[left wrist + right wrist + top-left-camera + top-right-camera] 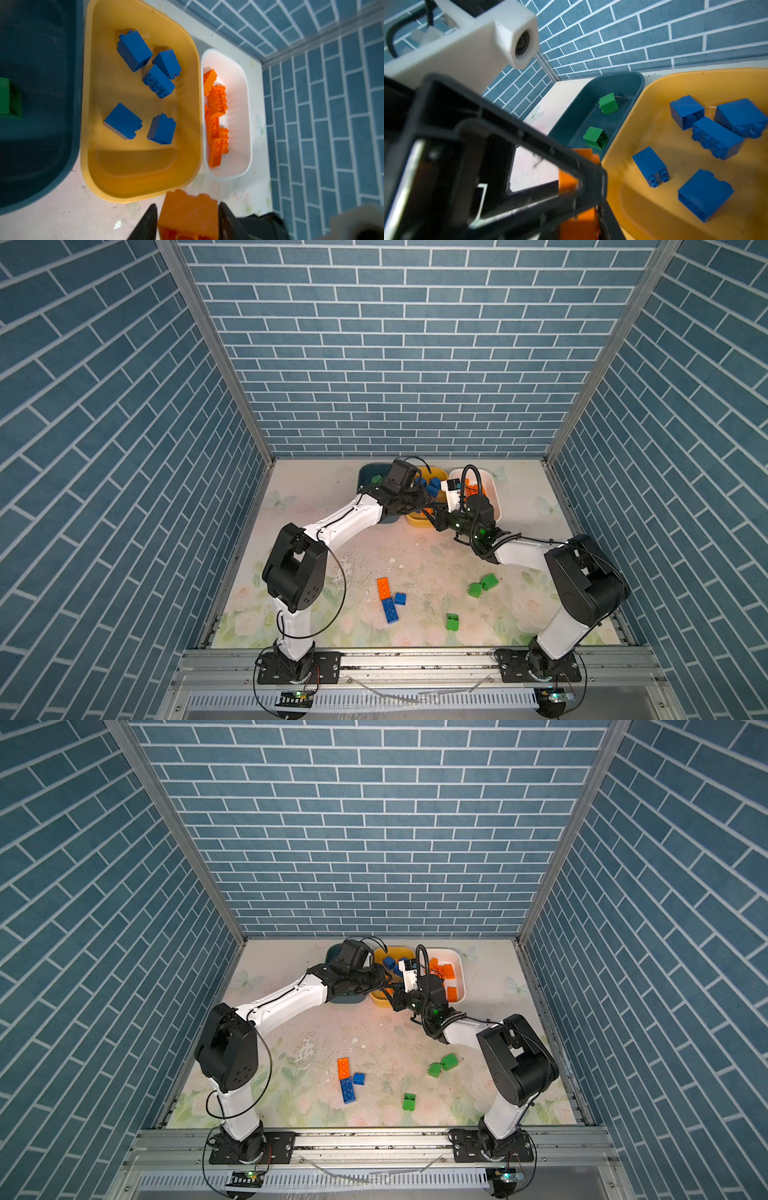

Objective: Sort the legos into containers by color
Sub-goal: 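Carry the orange brick over the yellow bin into the white bin and release, then return the left gripper to the blue bricks and grasp a small blue brick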

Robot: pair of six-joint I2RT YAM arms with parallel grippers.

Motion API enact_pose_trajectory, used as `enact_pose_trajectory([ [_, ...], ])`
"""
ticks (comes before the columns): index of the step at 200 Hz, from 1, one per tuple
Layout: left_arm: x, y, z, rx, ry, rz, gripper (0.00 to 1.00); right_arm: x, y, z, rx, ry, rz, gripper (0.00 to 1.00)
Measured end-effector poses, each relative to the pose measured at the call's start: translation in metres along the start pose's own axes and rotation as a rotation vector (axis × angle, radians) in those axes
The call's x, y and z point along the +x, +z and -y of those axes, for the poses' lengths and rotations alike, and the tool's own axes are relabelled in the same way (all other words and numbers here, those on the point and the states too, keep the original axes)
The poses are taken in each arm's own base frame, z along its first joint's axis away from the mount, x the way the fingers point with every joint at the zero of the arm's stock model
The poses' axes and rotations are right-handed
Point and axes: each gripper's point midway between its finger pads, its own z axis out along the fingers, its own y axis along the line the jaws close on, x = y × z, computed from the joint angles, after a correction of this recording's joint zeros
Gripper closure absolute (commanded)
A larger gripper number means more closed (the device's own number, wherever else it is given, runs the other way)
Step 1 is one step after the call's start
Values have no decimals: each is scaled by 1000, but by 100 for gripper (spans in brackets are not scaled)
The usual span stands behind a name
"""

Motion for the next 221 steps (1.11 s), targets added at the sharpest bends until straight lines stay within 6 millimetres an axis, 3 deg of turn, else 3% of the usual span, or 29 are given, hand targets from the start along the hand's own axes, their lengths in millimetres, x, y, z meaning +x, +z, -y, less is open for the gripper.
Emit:
enact_pose_trajectory([
  [13,5,1,-4,-11,24,-15,9,3,-3,6,30,-10,-18,98],
  [28,10,0,-11,-30,45,-24,1,3,-10,16,75,-16,-37,98],
  [81,23,-30,-31,-101,183,-26,1,-22,-61,82,343,33,-22,97],
  [98,31,-40,-39,-118,224,-36,1,-20,-74,100,425,55,-36,95],
  [128,50,-53,-57,-176,304,-77,1,-2,-85,119,529,75,-117,92],
  [157,77,-62,-71,-233,357,-152,1,-5,-81,130,581,72,-162,91],
  [169,93,-66,-78,-248,367,-194,1,-9,-78,133,594,69,-170,86],
  [197,138,-73,-86,-278,404,-320,3,-17,-74,138,625,62,-180,61],
  [221,179,-80,-89,-286,383,-420,13,-19,-75,142,650,60,-195,47],
])
